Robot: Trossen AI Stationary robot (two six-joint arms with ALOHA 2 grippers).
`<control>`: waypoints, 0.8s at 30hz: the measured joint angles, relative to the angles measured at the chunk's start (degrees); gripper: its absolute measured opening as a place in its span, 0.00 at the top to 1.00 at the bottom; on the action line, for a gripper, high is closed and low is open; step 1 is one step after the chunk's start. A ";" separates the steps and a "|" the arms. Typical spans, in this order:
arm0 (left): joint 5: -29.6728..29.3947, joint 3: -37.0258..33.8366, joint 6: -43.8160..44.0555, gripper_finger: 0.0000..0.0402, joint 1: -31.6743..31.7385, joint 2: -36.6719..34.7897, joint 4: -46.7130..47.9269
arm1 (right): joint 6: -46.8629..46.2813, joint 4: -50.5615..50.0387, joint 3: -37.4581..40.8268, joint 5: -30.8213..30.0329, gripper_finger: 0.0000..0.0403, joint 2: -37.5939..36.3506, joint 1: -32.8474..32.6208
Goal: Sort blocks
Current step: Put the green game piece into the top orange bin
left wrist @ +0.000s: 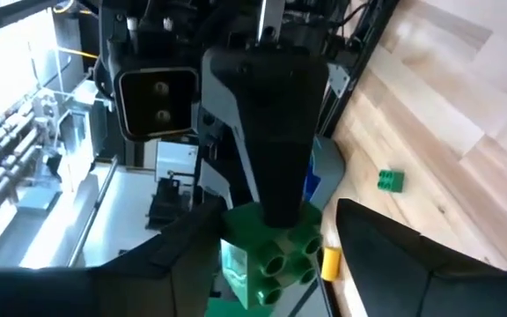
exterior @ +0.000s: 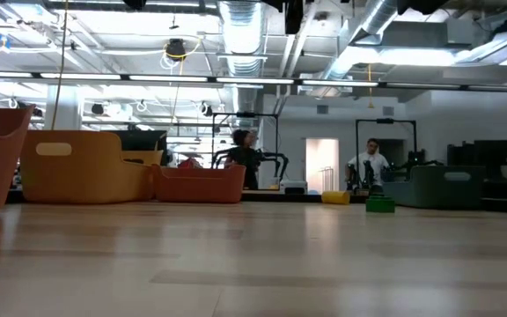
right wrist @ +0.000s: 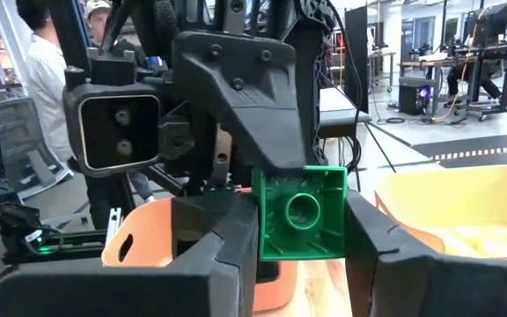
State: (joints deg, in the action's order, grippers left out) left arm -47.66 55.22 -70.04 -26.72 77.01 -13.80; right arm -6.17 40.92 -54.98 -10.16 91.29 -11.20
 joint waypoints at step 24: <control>0.30 0.02 2.52 0.61 1.20 -0.02 0.18 | -0.42 -0.38 0.00 2.54 0.57 0.00 0.02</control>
State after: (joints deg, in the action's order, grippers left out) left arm -47.36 55.24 -67.52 -25.52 76.99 -13.62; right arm -6.59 40.54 -54.98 -7.62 91.29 -11.18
